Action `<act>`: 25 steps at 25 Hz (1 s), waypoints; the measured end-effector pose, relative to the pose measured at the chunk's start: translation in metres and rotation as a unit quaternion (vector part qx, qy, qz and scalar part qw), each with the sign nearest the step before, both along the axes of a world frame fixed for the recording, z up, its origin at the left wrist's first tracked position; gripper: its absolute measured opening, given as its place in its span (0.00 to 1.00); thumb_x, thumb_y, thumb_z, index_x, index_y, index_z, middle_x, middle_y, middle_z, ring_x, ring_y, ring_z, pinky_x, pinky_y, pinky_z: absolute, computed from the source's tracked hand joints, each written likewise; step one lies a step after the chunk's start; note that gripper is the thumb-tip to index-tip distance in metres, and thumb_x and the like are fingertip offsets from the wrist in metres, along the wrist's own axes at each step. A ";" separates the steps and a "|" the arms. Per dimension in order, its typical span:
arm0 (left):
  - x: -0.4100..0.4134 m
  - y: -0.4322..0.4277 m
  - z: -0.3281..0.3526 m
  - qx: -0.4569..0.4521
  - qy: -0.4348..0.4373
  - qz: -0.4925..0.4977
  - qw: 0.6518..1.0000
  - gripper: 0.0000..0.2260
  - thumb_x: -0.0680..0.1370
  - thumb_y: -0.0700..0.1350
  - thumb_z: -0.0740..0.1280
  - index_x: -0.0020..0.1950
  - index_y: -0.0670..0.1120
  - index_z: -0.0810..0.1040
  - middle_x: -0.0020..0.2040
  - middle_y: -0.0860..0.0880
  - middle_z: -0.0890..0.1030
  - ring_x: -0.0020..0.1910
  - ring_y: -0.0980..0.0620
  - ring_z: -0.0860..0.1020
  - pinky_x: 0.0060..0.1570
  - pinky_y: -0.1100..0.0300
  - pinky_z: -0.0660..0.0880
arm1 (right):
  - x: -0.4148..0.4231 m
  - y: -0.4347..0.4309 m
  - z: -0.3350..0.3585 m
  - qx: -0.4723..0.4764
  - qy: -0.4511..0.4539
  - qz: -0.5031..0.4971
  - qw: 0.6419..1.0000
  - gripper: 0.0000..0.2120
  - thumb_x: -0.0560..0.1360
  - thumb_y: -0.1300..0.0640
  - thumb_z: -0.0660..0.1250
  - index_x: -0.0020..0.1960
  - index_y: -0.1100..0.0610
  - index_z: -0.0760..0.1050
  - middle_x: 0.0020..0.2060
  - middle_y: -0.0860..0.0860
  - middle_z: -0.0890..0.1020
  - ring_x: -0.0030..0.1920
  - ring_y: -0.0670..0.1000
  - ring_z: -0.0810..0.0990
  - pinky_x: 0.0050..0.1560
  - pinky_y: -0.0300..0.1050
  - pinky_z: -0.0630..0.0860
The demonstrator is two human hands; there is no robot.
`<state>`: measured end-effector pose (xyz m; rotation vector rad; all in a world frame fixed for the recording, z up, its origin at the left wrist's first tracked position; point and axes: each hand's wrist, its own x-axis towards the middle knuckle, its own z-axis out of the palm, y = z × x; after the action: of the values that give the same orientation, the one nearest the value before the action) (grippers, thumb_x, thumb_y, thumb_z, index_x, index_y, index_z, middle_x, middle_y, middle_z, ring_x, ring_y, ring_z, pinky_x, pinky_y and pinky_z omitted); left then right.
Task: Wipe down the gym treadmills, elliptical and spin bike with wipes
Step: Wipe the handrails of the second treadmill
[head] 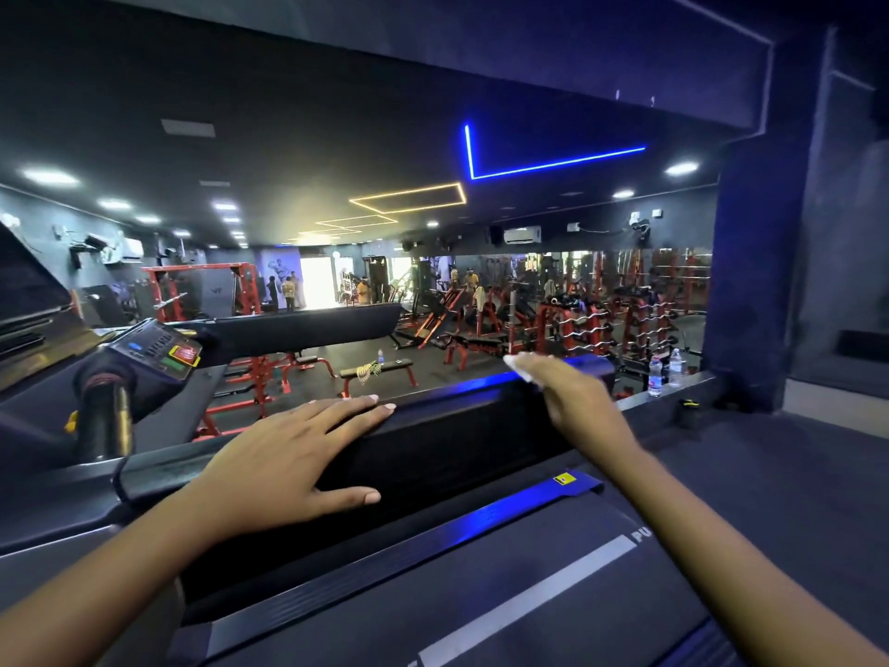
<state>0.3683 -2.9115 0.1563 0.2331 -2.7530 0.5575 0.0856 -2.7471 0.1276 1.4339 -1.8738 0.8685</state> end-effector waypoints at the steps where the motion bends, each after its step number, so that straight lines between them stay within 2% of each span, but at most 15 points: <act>1: -0.003 0.000 0.002 0.018 0.009 -0.012 1.000 0.36 0.73 0.75 0.44 0.76 0.58 0.53 0.72 0.55 0.67 0.65 0.54 0.73 0.62 0.57 0.72 | 0.020 -0.004 -0.016 -0.034 0.025 0.030 0.999 0.22 0.71 0.72 0.59 0.63 0.61 0.75 0.61 0.54 0.77 0.63 0.51 0.75 0.68 0.38 0.60; 3: -0.015 0.003 0.009 0.057 -0.006 -0.033 0.998 0.38 0.68 0.77 0.38 0.75 0.62 0.43 0.76 0.59 0.56 0.72 0.57 0.64 0.69 0.60 0.62 | 0.044 -0.012 -0.050 -0.068 0.078 0.070 0.992 0.20 0.73 0.70 0.56 0.63 0.62 0.74 0.62 0.55 0.76 0.64 0.49 0.72 0.71 0.40 0.58; 5: -0.036 0.007 0.017 0.058 -0.033 -0.039 0.997 0.40 0.65 0.75 0.36 0.75 0.62 0.41 0.77 0.61 0.50 0.73 0.59 0.58 0.69 0.64 0.56 | 0.038 -0.016 -0.065 -0.101 0.091 0.059 0.989 0.20 0.75 0.69 0.52 0.64 0.63 0.73 0.62 0.56 0.76 0.65 0.51 0.72 0.71 0.43 0.61; 9: -0.081 0.011 0.024 0.086 -0.083 -0.060 0.991 0.37 0.70 0.73 0.44 0.76 0.62 0.41 0.77 0.60 0.48 0.74 0.58 0.57 0.70 0.60 0.58 | -0.010 -0.006 -0.063 -0.145 0.044 -0.036 0.988 0.24 0.70 0.75 0.56 0.64 0.64 0.74 0.61 0.56 0.77 0.63 0.52 0.74 0.70 0.45 0.61; 12: -0.088 0.010 0.019 0.057 -0.110 -0.032 0.992 0.37 0.70 0.71 0.46 0.75 0.61 0.38 0.77 0.60 0.45 0.75 0.59 0.54 0.70 0.60 0.59 | -0.049 0.007 -0.059 -0.139 -0.018 -0.089 0.986 0.28 0.66 0.76 0.59 0.63 0.62 0.75 0.61 0.56 0.78 0.60 0.55 0.77 0.67 0.44 0.62; 14: -0.088 0.011 0.018 0.042 -0.110 -0.036 0.992 0.38 0.69 0.72 0.45 0.75 0.61 0.36 0.77 0.60 0.44 0.75 0.59 0.54 0.70 0.60 0.60 | -0.061 0.014 -0.048 -0.140 -0.063 -0.092 0.984 0.27 0.68 0.75 0.61 0.64 0.59 0.74 0.62 0.54 0.77 0.61 0.56 0.77 0.65 0.43 0.64; 16: -0.088 0.011 0.019 0.049 -0.110 -0.041 0.992 0.38 0.69 0.73 0.45 0.75 0.62 0.36 0.77 0.61 0.44 0.74 0.59 0.55 0.70 0.60 0.60 | -0.047 0.009 -0.034 -0.143 -0.052 -0.033 0.988 0.25 0.70 0.73 0.62 0.65 0.58 0.74 0.62 0.50 0.77 0.62 0.51 0.76 0.66 0.39 0.65; 18: -0.088 0.013 0.019 0.054 -0.109 -0.037 0.992 0.38 0.69 0.73 0.46 0.75 0.62 0.37 0.77 0.62 0.44 0.74 0.60 0.56 0.70 0.60 0.60 | -0.014 -0.005 -0.026 -0.092 0.015 0.057 0.994 0.22 0.72 0.71 0.62 0.64 0.59 0.74 0.62 0.49 0.77 0.63 0.46 0.74 0.68 0.37 0.63; 20: -0.087 0.016 0.019 0.050 -0.107 -0.035 0.992 0.38 0.69 0.72 0.46 0.75 0.62 0.37 0.77 0.62 0.44 0.73 0.60 0.56 0.69 0.61 0.61 | 0.000 -0.013 -0.025 -0.034 0.092 0.106 0.990 0.21 0.72 0.69 0.60 0.64 0.60 0.74 0.61 0.52 0.78 0.61 0.47 0.74 0.69 0.38 0.60; 21: -0.087 0.018 0.020 0.046 -0.105 -0.036 0.993 0.38 0.69 0.72 0.46 0.75 0.62 0.36 0.77 0.62 0.43 0.73 0.61 0.56 0.69 0.61 0.61 | -0.007 -0.013 -0.022 -0.019 0.102 0.106 0.989 0.21 0.71 0.68 0.58 0.63 0.61 0.74 0.60 0.53 0.78 0.60 0.48 0.74 0.70 0.39 0.59; 23: -0.087 0.017 0.020 0.047 -0.103 -0.038 0.993 0.38 0.69 0.73 0.46 0.74 0.62 0.35 0.76 0.62 0.43 0.73 0.61 0.56 0.69 0.61 0.61 | -0.035 -0.007 -0.015 -0.003 0.069 0.077 0.995 0.24 0.68 0.70 0.58 0.62 0.60 0.75 0.59 0.53 0.79 0.59 0.50 0.76 0.71 0.40 0.57; 25: -0.086 0.016 0.019 0.047 -0.108 -0.041 0.992 0.38 0.68 0.74 0.44 0.74 0.63 0.34 0.76 0.62 0.43 0.73 0.61 0.56 0.68 0.61 0.62 | -0.059 0.000 -0.008 0.027 0.051 0.043 0.997 0.27 0.66 0.74 0.59 0.62 0.59 0.75 0.58 0.53 0.79 0.57 0.52 0.78 0.71 0.46 0.60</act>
<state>0.2821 -2.8951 0.1757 0.0848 -2.9867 0.4571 0.0269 -2.7475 0.1196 1.5715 -1.7839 0.7740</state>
